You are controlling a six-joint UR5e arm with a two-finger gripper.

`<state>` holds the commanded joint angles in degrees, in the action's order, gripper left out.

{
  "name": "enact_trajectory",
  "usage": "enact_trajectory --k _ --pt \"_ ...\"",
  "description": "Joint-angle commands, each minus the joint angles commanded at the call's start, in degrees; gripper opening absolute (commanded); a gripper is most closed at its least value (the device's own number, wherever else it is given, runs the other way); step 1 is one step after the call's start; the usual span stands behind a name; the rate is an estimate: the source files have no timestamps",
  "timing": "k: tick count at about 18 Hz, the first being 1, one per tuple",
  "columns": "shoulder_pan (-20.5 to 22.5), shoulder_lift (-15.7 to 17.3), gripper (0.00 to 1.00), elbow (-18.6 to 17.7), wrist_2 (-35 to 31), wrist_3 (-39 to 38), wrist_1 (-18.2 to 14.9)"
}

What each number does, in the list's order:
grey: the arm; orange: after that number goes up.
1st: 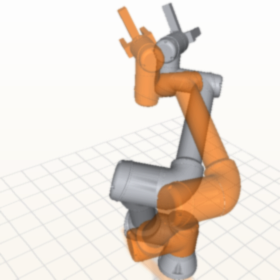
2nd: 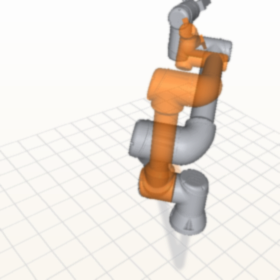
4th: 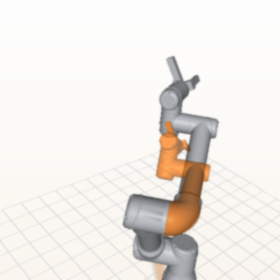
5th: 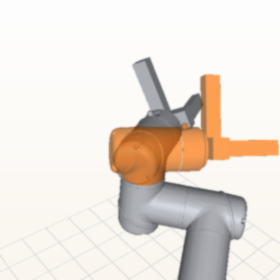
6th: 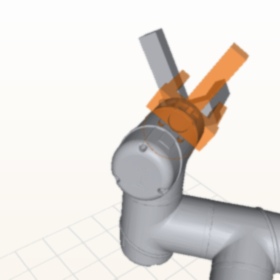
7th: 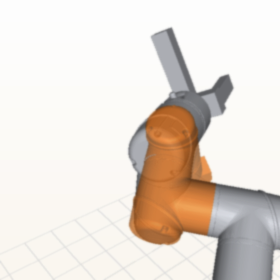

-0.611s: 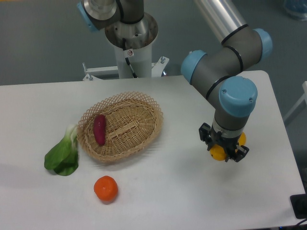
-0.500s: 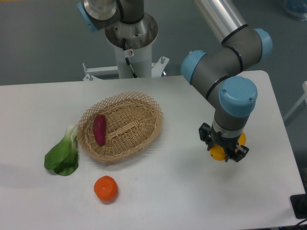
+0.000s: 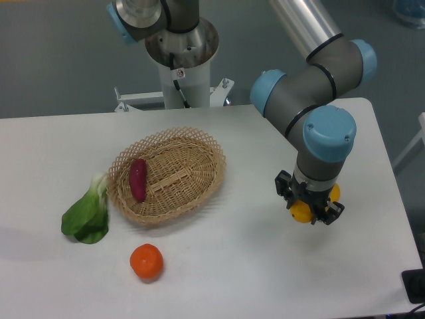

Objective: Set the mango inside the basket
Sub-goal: 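Carry the held yellow mango over the wicker basket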

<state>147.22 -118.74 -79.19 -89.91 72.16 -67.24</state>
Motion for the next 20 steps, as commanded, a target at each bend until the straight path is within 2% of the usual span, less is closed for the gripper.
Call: enact_trajectory --k 4,6,14,20 --pt "-0.79 0.44 0.58 -0.61 -0.44 -0.7 -0.44" --pt "-2.36 2.01 0.58 -3.68 -0.18 -0.7 0.0" --pt "-9.75 12.21 0.58 -18.18 -0.17 0.09 0.44" --pt "-16.42 14.76 0.58 -22.14 -0.35 -0.26 0.44"
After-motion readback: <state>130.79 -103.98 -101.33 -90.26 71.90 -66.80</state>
